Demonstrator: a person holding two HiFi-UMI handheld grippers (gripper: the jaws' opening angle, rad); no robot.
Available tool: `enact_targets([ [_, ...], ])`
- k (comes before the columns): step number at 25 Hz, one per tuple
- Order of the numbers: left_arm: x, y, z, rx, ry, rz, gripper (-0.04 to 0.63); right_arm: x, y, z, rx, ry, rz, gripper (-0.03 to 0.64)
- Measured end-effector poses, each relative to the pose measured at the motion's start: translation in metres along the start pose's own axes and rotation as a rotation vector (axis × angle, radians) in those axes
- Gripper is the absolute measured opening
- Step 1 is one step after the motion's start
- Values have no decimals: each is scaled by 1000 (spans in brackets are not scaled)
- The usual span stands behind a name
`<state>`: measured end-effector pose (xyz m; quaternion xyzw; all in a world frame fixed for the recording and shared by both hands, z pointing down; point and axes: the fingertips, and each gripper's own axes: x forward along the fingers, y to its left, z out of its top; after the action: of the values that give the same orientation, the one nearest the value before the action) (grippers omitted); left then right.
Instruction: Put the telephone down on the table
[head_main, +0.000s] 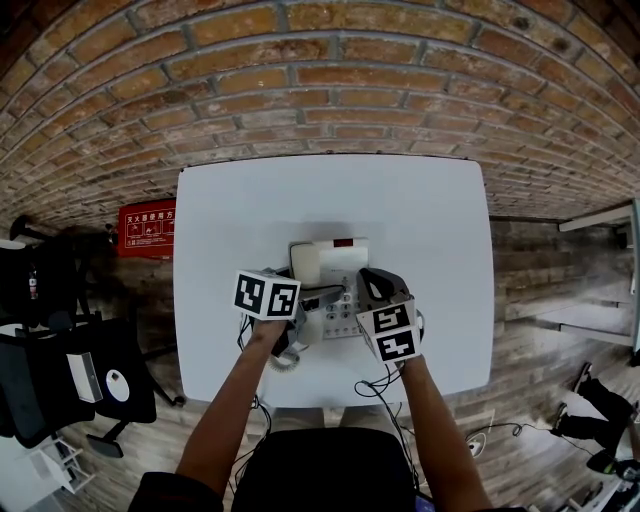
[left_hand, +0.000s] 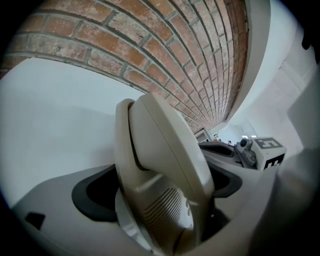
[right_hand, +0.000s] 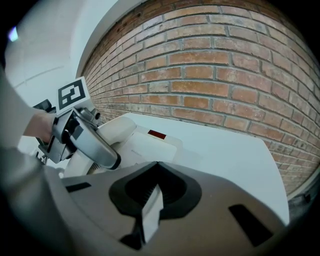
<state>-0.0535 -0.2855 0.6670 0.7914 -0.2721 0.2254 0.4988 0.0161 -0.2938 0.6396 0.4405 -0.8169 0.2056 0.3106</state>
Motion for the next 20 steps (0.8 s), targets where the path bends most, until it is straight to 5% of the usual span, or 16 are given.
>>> enact_targets([
  [12,1,5,-2,2,16,78,547,0,2,1,-37,-5,-30,12],
  [16,-4,13,-1,103,37,201,545,0,4,1,-50,-6,-34,12],
  [20,-2,13,0,112,42,202,545,0,3,2,-36,-14,-38,12],
])
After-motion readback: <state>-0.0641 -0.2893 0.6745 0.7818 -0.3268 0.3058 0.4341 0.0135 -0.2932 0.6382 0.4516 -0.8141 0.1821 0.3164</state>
